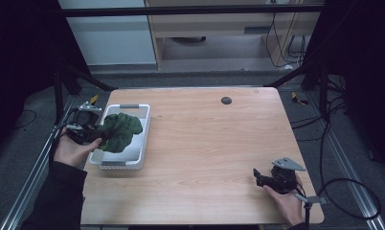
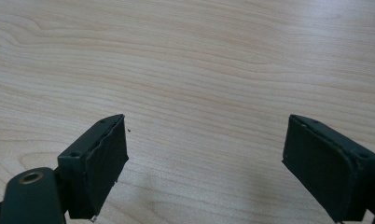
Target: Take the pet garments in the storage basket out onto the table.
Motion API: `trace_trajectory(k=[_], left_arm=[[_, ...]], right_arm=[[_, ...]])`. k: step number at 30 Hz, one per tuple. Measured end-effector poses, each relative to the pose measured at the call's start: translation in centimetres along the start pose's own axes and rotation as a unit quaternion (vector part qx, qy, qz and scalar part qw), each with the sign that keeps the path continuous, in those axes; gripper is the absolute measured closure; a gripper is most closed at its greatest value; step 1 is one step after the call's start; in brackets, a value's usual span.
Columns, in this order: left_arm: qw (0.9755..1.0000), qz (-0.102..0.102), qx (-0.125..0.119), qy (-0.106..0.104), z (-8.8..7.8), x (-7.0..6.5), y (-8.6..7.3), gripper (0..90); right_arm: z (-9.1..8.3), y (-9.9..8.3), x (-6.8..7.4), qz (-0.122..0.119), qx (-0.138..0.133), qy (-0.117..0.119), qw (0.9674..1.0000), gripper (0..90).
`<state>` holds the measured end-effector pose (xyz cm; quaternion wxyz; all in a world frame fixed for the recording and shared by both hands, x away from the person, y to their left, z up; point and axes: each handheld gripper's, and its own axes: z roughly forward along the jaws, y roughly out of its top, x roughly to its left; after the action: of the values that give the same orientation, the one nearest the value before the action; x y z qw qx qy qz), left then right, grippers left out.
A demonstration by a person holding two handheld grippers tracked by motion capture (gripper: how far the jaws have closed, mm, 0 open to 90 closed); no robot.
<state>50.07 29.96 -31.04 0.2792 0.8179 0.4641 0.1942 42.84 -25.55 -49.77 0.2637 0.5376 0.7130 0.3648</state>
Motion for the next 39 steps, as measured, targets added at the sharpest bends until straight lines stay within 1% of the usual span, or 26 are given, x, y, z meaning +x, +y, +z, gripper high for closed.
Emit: trace_trajectory(k=[3, 4, 7, 11, 17, 23, 25, 31, 36, 39], left_arm=[[0.9999, 0.01, -0.008, -0.004, -0.3, -0.7, 0.3, 68.6], [0.9998, 0.013, -0.009, -0.007, -0.4, -0.9, 0.4, 68.6], [0.9996, 0.022, -0.012, -0.015, -0.6, -1.7, 0.7, 68.6], [0.9988, 0.041, -0.011, -0.025, -0.7, -2.8, 1.2, 68.6], [0.9971, 0.065, -0.009, -0.038, -0.7, -4.4, 1.8, 68.7], [0.9947, 0.087, -0.007, -0.056, -0.3, -6.3, 2.3, 68.6], [0.9934, 0.097, -0.004, -0.061, -0.1, -6.9, 2.5, 68.7], [0.9909, 0.114, 0.002, -0.073, 0.7, -8.2, 3.1, 68.7], [0.9877, 0.131, 0.011, -0.085, 1.7, -9.3, 3.5, 68.7], [0.9864, 0.137, 0.013, -0.09, 2.1, -9.9, 3.7, 68.7]], right_arm=[[-0.1, 0.0, 0.0, 0.001, -0.001, -0.002, 1.0, 13.6], [-0.1, 0.0, -0.1, -0.001, -0.002, -0.004, 1.0, 13.5], [-0.1, 0.0, -0.1, 0.002, -0.005, -0.004, 1.0, 13.5], [-0.2, 0.1, -0.1, 0.004, -0.007, -0.003, 1.0, 13.5], [-0.3, 0.1, -0.2, 0.003, -0.01, -0.004, 0.9999, 13.5], [-0.4, 0.1, -0.2, 0.005, -0.014, -0.005, 0.9999, 13.3], [-0.4, 0.1, -0.2, 0.004, -0.015, -0.006, 0.9999, 13.2], [-0.4, 0.1, -0.2, 0.003, -0.019, -0.007, 0.9998, 13.0], [-0.4, 0.1, -0.3, 0.002, -0.02, -0.009, 0.9998, 12.9], [-0.4, 0.1, -0.3, 0.003, -0.02, -0.009, 0.9998, 12.8]])
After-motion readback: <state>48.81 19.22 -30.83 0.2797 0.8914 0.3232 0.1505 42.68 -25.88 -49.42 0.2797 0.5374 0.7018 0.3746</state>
